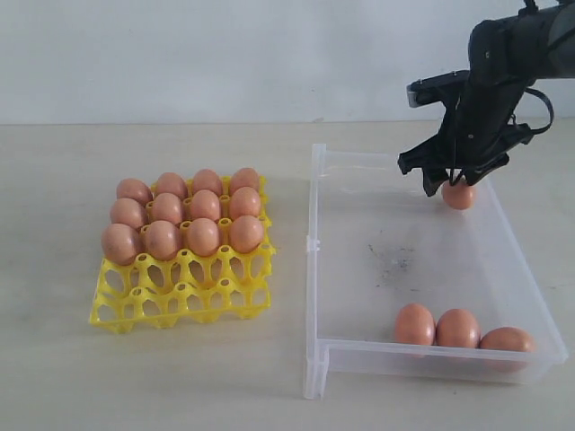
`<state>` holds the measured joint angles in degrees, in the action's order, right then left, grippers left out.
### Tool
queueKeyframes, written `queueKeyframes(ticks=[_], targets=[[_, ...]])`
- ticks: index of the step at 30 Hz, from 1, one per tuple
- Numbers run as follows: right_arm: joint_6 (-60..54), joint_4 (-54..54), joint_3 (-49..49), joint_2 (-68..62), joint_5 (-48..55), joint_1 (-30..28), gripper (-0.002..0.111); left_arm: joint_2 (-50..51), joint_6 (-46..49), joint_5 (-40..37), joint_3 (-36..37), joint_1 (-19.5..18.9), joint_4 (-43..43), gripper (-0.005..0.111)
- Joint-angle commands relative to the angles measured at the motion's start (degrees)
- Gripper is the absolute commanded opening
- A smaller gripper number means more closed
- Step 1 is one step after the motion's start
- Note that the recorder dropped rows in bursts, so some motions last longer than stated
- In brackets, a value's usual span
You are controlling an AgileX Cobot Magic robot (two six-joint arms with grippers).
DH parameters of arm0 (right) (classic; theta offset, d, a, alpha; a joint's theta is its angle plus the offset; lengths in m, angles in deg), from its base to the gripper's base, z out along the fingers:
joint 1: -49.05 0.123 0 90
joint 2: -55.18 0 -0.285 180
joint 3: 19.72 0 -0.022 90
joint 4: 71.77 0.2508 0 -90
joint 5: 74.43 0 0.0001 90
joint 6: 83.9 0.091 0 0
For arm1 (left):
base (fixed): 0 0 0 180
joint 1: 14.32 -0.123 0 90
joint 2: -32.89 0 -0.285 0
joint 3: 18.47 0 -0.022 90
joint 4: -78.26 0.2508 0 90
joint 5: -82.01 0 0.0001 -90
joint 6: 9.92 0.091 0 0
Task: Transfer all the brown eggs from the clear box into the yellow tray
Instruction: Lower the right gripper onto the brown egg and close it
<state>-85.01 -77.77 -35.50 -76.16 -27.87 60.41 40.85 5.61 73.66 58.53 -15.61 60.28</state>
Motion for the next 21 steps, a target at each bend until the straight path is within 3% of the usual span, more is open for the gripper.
queueKeyframes(ticks=[1, 21], targets=[[0.7, -0.7, -0.3, -1.6, -2.2, -0.2, 0.055, -0.2, 0.0, 0.8, 0.2, -0.1, -0.3, 0.004], [-1.6, -0.7, -0.3, -5.2, -6.0, 2.4, 0.055, -0.2, 0.0, 0.8, 0.2, -0.1, -0.3, 0.004]])
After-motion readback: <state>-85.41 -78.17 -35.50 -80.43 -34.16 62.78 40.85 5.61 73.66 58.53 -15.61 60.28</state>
